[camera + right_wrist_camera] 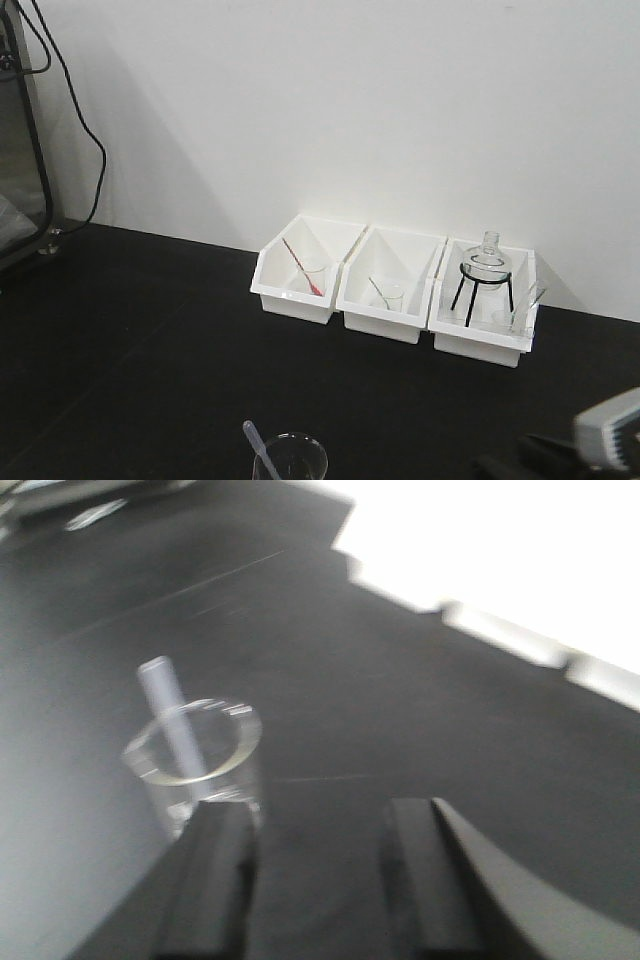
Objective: Grab transparent chemical and place on left bench
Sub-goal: 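Open the right gripper and withdraw it from the beaker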
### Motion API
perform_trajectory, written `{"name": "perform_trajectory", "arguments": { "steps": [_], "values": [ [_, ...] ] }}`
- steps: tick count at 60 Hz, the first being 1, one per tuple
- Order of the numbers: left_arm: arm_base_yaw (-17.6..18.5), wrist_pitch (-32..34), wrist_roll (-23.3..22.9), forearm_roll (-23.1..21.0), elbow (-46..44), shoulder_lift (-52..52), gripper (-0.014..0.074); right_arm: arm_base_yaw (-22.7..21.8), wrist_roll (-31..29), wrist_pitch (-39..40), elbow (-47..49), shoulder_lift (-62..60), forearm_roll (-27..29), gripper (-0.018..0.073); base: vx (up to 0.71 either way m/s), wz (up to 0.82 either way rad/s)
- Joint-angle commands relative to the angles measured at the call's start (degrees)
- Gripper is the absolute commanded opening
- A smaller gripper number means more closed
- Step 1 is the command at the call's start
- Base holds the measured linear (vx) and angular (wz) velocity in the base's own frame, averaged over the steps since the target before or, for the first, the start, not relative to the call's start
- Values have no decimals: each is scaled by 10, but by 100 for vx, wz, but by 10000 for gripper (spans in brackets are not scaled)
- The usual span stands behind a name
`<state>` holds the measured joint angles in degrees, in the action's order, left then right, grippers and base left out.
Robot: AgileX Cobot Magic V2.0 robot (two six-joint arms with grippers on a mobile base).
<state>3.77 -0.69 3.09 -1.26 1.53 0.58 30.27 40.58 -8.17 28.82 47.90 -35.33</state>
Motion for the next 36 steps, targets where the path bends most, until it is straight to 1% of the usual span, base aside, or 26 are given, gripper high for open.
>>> {"name": "perform_trajectory", "arguments": {
  "steps": [1,5,12,14,16,20,27,30,33,36],
  "values": [
    [1,45,-4,0,9,11,-3,-58,-92,-13,-6,-77,68,216,0,0],
    [1,45,-4,0,9,11,-3,-116,-163,-10,-37,-150,109,141,0,0],
    [1,45,-4,0,9,11,-3,-227,-297,-11,-99,-277,219,-4,0,0],
    [1,45,-4,0,9,11,-3,-255,-326,-11,-119,-311,234,-13,0,0],
    [1,45,-4,0,9,11,-3,-277,-345,-11,-140,-344,234,-11,0,0],
    [1,45,-4,0,9,11,-3,-304,-348,-15,-184,-407,234,-10,0,0],
    [1,45,-4,0,9,11,-3,-311,-320,-11,-268,-500,237,-8,0,0],
    [1,45,-4,0,9,11,-3,-308,-310,29,-314,-491,243,-8,0,0],
    [1,45,-4,0,9,11,-3,-305,-296,-11,-308,-490,266,-7,0,0],
    [1,45,-4,0,9,11,-3,-297,-295,-10,-308,-493,268,-7,0,2]
  ]
}}
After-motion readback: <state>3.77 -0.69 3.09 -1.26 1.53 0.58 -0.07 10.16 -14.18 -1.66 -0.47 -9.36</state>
